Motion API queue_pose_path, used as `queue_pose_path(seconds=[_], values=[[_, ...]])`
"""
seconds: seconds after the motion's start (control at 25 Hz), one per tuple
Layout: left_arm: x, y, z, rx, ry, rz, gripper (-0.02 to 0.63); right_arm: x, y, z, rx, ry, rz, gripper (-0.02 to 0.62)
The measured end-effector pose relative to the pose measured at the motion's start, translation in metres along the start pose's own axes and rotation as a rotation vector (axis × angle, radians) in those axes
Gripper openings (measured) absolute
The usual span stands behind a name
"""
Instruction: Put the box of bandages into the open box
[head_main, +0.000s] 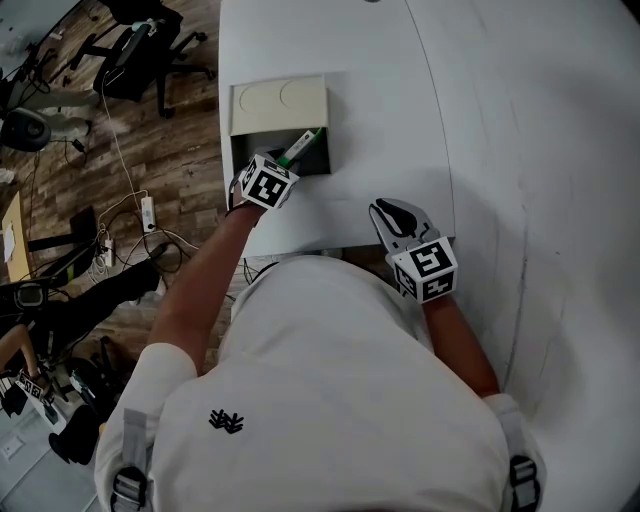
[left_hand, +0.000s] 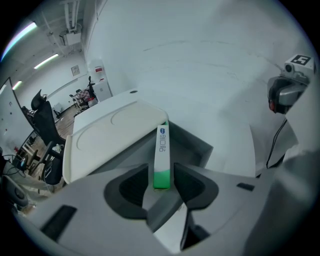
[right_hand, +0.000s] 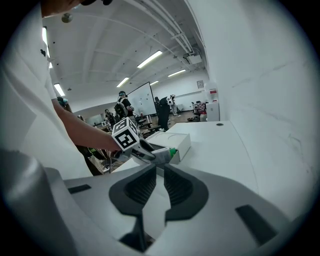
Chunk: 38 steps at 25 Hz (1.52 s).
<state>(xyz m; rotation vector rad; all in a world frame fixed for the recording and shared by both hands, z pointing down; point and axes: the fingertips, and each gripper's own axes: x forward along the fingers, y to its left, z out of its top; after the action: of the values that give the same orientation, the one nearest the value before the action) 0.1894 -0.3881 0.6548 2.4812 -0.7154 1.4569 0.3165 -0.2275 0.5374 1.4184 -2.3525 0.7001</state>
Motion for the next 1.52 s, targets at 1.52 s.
queue_pose_path(seconds=[1.52], values=[[-0.245,-0.035,-0.088,-0.309,-0.488,-0.177,0.008,0.041,0.156,0.008,-0.177,0.050,0.116,0.046]])
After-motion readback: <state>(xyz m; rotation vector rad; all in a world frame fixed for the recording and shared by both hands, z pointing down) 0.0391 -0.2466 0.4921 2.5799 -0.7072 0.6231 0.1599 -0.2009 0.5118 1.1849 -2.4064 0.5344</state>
